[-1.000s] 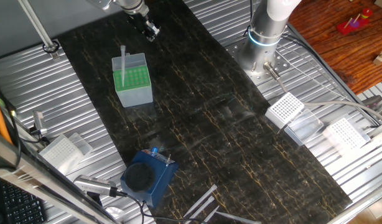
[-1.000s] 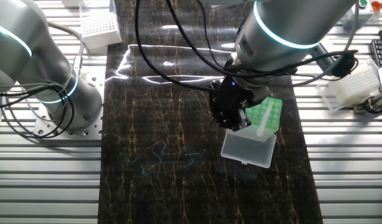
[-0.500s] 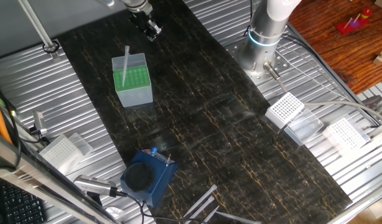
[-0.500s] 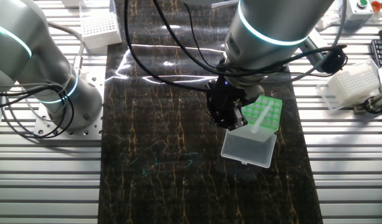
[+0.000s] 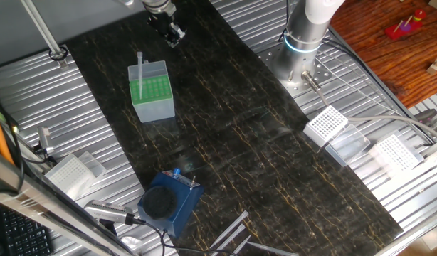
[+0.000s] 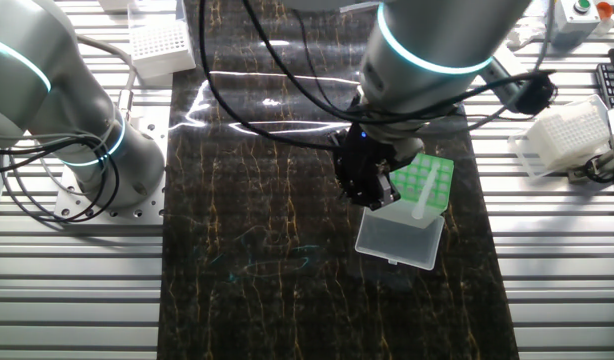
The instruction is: Insert a large pipette tip into the holder for large pipette tips
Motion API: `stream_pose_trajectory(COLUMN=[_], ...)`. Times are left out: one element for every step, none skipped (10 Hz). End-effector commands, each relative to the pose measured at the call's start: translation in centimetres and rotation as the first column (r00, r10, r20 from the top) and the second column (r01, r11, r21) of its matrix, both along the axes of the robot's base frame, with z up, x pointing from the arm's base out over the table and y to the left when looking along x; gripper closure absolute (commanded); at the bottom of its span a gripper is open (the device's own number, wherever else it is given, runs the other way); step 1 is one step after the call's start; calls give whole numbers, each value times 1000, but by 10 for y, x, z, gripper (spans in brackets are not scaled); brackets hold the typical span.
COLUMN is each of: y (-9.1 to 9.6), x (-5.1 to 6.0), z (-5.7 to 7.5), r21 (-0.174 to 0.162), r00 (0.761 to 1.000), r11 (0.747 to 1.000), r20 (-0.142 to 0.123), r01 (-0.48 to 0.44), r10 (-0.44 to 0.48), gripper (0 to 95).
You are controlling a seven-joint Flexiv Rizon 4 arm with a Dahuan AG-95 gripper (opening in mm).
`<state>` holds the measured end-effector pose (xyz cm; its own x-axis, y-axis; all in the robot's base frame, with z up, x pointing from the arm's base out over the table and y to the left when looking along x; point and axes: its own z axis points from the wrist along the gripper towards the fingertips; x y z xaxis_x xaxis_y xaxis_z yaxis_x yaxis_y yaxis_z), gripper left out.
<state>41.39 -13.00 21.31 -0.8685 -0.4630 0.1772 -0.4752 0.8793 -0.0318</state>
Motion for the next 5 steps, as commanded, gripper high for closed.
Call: stream_pose_trajectory(y=[0, 0, 0, 0, 0], x=[2, 2, 2, 2, 2], z=[0, 0, 0, 0, 0], r21=[1, 0, -8, -10, -15], r00=[1000, 1000, 1000, 1000, 1000], r11=[1000, 1000, 1000, 1000, 1000], r20=[3, 1, -3, -3, -1], r01=[2, 4, 17, 21, 27], r10=[-2, -4, -17, -21, -27], gripper=[950, 950, 950, 950, 950])
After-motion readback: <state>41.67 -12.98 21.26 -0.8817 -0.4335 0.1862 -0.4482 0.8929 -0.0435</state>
